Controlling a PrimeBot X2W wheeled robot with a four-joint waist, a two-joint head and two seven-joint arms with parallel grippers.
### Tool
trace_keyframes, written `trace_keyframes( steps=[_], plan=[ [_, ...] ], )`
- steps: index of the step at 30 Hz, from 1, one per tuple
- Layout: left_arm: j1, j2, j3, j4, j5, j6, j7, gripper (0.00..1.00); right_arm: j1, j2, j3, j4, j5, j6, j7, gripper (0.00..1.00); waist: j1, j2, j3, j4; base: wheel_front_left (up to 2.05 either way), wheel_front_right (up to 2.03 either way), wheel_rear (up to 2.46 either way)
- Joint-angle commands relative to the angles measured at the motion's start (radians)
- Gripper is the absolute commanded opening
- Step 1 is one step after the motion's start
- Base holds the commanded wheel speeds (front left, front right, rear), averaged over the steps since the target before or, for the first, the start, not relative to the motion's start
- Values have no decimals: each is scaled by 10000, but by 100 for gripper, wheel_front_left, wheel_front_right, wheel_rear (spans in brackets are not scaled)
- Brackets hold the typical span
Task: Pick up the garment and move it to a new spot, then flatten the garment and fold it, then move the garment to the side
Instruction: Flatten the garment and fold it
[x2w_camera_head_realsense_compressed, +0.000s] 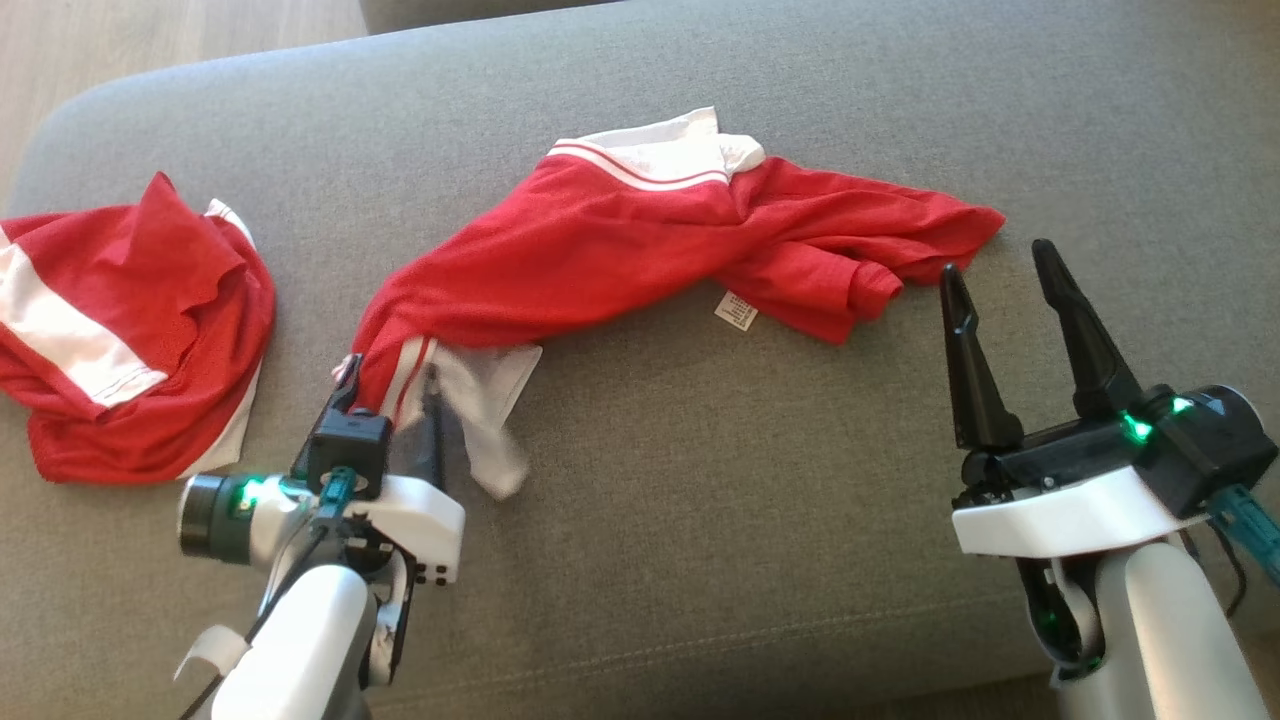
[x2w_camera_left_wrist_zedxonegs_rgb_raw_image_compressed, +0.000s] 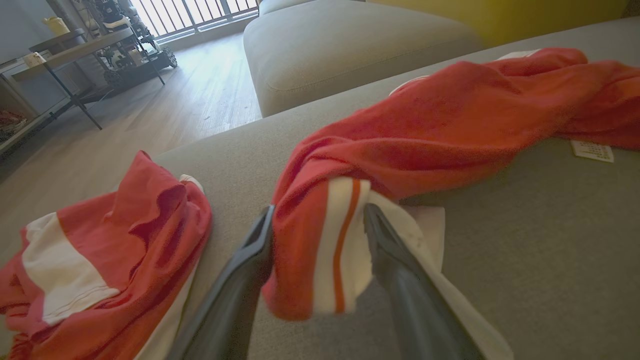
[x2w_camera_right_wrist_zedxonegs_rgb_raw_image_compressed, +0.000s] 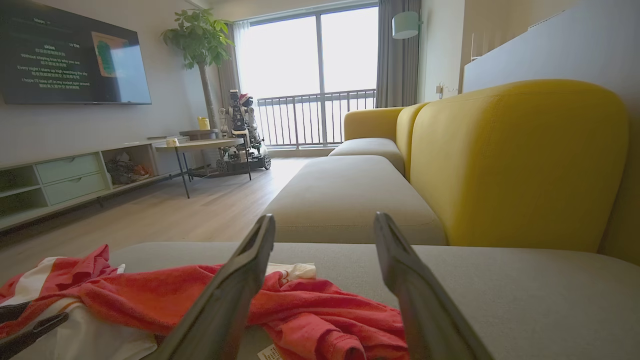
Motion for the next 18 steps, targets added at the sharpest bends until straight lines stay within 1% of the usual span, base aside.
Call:
trace_keyframes(
  steps=[1, 6, 9, 12, 15, 18],
  plan=[
    [-347, 186, 298, -299, 93, 47, -1, 100, -156, -14, 274, -270, 54, -2, -65, 100, 0, 0, 5, -17, 0, 0, 0],
    [-439, -82, 362, -554, 21, 315, -340, 100, -118, -14, 278, -232, -30, -2, -65, 100, 0, 0, -13, -46, 0, 0, 0],
    [-451, -302, 541, -1136, -131, 461, -776, 100, -45, -14, 258, -193, -113, -2, -65, 100, 0, 0, -56, -32, 0, 0, 0],
    [-283, -508, 590, -1824, -197, 483, -981, 100, 59, -14, 207, -134, -179, -2, -65, 100, 0, 0, -133, 41, 0, 0, 0],
    [28, -724, 402, -2278, -129, 417, -1027, 100, 145, -14, 209, -56, -249, -2, -65, 100, 0, 0, -210, 180, 0, 0, 0],
    [342, -894, 117, -2497, 5, 271, -1033, 100, 87, -14, 517, 74, -391, -2, -65, 100, 0, 0, -223, 358, 0, 0, 0]
  ],
)
